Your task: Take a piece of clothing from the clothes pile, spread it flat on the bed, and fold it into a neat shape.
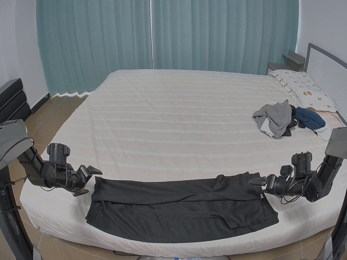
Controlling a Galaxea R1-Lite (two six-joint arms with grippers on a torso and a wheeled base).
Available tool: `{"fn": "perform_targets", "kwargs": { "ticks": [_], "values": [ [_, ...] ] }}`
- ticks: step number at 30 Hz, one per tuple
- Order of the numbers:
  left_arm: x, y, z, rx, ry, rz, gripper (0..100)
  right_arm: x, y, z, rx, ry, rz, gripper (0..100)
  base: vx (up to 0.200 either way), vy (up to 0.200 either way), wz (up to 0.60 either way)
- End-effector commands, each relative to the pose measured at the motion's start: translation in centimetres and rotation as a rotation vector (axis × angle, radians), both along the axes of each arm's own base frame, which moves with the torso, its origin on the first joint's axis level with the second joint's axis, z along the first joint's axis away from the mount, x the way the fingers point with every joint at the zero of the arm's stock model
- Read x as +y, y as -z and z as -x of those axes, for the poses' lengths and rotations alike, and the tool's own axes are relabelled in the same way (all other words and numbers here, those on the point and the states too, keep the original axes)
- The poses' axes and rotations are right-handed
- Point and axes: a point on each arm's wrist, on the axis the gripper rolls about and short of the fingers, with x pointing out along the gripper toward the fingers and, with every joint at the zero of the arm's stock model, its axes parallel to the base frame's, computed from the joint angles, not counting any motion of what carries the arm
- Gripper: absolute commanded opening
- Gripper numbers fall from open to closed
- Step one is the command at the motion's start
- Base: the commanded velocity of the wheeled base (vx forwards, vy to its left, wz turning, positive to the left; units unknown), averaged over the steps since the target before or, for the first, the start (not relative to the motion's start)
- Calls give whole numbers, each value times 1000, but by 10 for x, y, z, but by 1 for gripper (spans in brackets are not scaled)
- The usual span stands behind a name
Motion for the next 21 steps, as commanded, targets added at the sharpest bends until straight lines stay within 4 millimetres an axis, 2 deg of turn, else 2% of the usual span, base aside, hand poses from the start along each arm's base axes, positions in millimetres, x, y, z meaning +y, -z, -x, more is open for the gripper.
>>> {"fn": "perform_targets", "kwargs": {
  "ticks": [1, 5, 10, 16, 17, 21],
  "values": [
    [-8, -7, 6, -12, 22, -5, 100, -2, -25, 19, -10, 65, -73, 100, 0, 0, 0],
    [-11, -10, -2, -35, 26, -11, 100, -4, -20, 18, 45, 124, -133, 100, 0, 0, 0],
    [-18, 3, -21, -34, 41, -29, 100, -11, -15, 14, 28, 151, -141, 100, 0, 0, 0],
    [-22, 10, -26, -39, 64, -93, 100, -16, -13, 13, 19, 174, -139, 100, 0, 0, 0],
    [-22, 13, -26, -32, 71, -103, 0, -16, -12, 14, 22, 173, -140, 100, 0, 0, 0],
    [-21, 15, -29, -56, 61, -132, 0, -16, -12, 14, 22, 175, -139, 100, 0, 0, 0]
  ]
}}
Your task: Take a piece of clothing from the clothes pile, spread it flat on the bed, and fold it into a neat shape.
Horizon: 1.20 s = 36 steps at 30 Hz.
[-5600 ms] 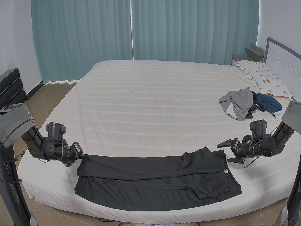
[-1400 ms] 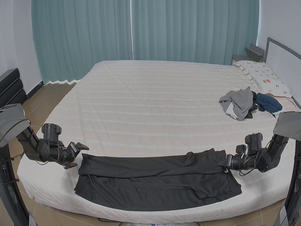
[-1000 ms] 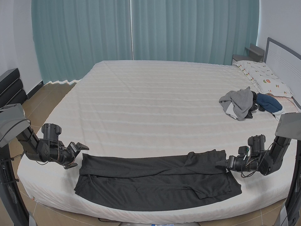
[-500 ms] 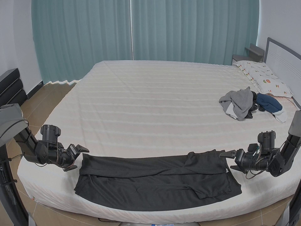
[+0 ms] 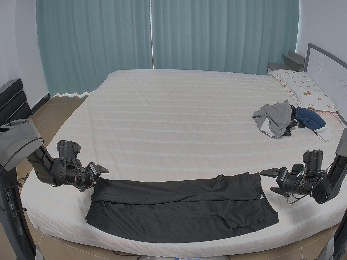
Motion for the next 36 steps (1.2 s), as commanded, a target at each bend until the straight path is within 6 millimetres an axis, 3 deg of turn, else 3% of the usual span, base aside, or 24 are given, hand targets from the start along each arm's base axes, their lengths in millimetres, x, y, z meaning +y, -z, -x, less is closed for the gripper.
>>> {"fn": "perform_targets", "kwargs": {
  "ticks": [1, 22, 23, 31, 36],
  "values": [
    [2, 9, -2, -9, -14, -8, 0, -1, 1, 0, 5, 6, 0, 100, 0, 0, 0],
    [16, 6, -5, -56, -49, 2, 0, -4, 5, 1, 21, 17, -1, 100, 0, 0, 0],
    [16, 5, -5, -58, -43, 8, 100, -4, 5, 1, 21, 16, -2, 100, 0, 0, 0],
    [24, -6, 0, -84, -100, 66, 100, -3, 5, 4, 28, 10, -3, 100, 0, 0, 0],
    [21, -37, 39, -108, -53, 131, 100, -2, 5, 7, 34, 6, -5, 100, 0, 0, 0]
  ]
}}
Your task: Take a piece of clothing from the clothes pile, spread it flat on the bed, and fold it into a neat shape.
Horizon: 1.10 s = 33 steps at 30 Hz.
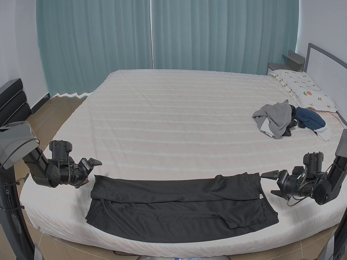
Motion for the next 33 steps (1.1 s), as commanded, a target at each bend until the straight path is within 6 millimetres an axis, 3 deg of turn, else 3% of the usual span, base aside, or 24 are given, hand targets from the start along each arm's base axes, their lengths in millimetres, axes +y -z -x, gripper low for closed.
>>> {"fn": "perform_targets", "kwargs": {
  "ticks": [1, 5, 9, 13, 25, 33],
  "values": [
    [-4, -38, 43, -64, 71, 62, 100, 1, 2, 2, 10, -6, -2, 100, 0, 0, 0],
    [-9, -43, 65, -65, 142, 65, 100, 2, 2, 2, 10, -10, -1, 100, 0, 0, 0],
    [-13, -21, 99, -3, 287, -49, 100, 2, 1, 3, 9, -11, 0, 100, 0, 0, 0],
    [-14, -4, 111, 40, 382, -101, 100, 3, 3, 6, 19, -13, 1, 100, 0, 0, 0],
    [-18, 2, 111, 77, 365, -72, 100, 4, 5, 8, 31, -21, 9, 100, 0, 0, 0],
    [-17, 4, 97, 7, 344, -83, 100, 4, 6, 7, 32, -23, 10, 100, -150, 75, 0]
  ]
}}
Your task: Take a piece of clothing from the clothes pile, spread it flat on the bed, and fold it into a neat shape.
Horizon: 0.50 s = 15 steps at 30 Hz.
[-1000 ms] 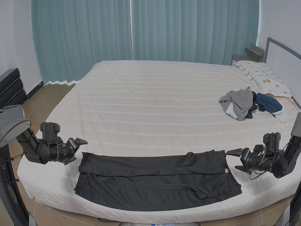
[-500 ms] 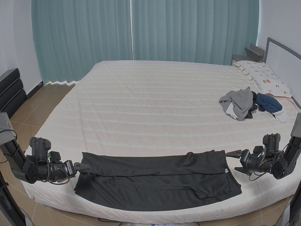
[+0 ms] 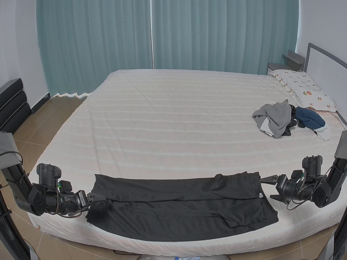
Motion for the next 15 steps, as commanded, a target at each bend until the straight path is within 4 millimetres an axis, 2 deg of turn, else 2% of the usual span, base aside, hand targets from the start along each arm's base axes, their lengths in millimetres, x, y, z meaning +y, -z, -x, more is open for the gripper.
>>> {"fn": "perform_targets", "kwargs": {
  "ticks": [1, 8, 15],
  "values": [
    [1, 6, -10, -46, -20, 5, 100, 0, 1, -1, -1, -3, 0, 100, 0, 0, 0],
    [-1, 19, -18, -67, -26, 5, 100, 0, 0, -2, -2, -3, 0, 100, 0, 0, 0],
    [-17, 24, -15, -46, 30, 8, 100, 0, 0, -2, -4, -3, 0, 100, 0, 0, 0]
  ]
}}
